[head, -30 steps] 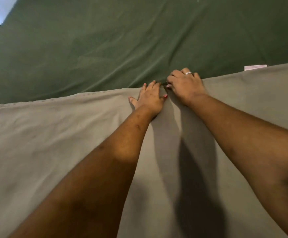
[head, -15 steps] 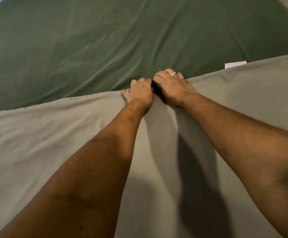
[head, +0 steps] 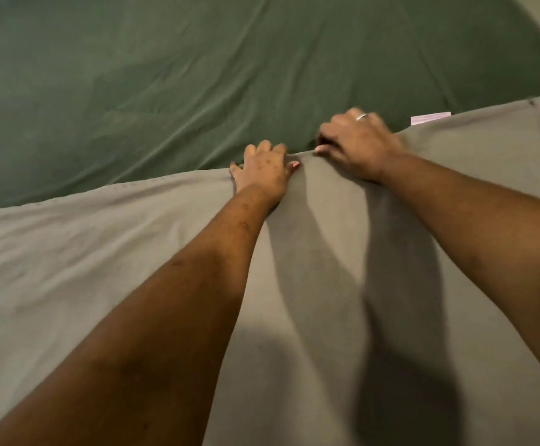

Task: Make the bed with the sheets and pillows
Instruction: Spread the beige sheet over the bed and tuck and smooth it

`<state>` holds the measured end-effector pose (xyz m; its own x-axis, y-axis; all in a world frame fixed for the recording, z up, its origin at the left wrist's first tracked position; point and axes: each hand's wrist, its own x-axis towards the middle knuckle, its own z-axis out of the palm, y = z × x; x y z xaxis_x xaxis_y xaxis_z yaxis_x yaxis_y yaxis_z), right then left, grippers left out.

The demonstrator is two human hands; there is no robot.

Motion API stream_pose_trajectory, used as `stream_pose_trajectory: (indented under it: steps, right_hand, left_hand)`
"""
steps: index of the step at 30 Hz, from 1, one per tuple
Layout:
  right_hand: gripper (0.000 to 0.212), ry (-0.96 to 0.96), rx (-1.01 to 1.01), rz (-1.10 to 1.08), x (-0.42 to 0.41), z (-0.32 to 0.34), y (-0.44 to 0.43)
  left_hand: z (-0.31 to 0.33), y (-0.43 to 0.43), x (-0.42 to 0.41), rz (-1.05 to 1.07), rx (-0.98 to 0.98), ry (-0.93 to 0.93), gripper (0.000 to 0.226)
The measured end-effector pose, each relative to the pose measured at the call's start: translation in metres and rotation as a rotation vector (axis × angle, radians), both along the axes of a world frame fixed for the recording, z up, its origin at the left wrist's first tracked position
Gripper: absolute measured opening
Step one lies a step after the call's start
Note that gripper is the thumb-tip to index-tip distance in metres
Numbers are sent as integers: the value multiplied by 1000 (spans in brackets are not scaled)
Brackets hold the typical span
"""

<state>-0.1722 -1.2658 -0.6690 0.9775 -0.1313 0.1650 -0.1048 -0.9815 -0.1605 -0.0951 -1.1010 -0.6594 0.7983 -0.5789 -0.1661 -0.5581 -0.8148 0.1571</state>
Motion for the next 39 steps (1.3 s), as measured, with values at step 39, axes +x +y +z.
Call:
stream_pose_trajectory:
  steps: [39]
  right_hand:
    - [21, 88, 127, -930, -418, 27, -51]
  left_hand:
    - [65, -178, -421, -125, 13, 392, 65]
